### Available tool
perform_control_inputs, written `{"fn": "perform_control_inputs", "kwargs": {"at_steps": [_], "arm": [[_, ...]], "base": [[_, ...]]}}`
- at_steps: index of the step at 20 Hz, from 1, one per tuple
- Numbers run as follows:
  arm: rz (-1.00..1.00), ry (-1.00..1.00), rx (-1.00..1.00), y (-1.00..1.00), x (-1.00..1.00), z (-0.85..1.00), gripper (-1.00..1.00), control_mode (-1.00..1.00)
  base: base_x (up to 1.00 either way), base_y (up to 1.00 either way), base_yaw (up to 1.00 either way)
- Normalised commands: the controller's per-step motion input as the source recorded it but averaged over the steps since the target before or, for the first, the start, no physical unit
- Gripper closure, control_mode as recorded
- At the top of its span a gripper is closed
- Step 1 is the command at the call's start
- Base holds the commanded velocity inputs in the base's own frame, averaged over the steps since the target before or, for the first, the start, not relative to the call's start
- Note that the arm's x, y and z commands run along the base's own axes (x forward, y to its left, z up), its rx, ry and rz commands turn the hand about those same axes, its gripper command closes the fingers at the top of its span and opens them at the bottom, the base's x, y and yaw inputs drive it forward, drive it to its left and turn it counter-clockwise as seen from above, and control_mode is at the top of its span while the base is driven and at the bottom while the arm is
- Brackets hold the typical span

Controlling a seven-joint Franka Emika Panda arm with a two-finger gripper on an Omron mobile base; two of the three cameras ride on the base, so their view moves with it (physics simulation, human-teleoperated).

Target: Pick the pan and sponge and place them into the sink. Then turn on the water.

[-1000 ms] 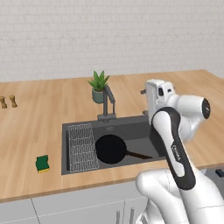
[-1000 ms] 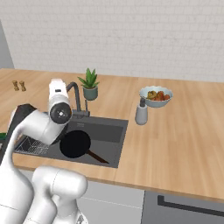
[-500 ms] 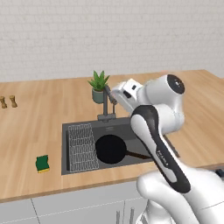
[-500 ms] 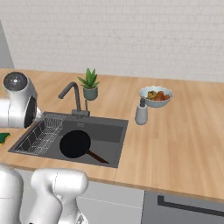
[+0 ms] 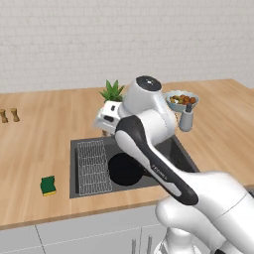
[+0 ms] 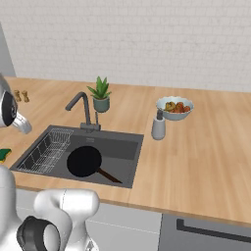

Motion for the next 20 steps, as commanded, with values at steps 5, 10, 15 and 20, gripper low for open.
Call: {"fn": "perform_control_inputs", "kwargs": {"at_steps": [5,10,15,20], "arm": [[0.15,0.0,-0.14,0.26,-0.13,-0.78,-1.0,-1.0],[0.12,0.0,-0.18,0.58,-0.02,-0.48,-1.0,-1.0],[0.13,0.0,-0.07,0.58,0.0,-0.23,-1.0,-1.0],[0.09,0.0,-0.02,0.57,0.01,-0.19,-1.0,-1.0]], "base": [[0.0,0.0,0.0],[0.0,0.0,0.0],[0.0,0.0,0.0],[0.0,0.0,0.0]]}}
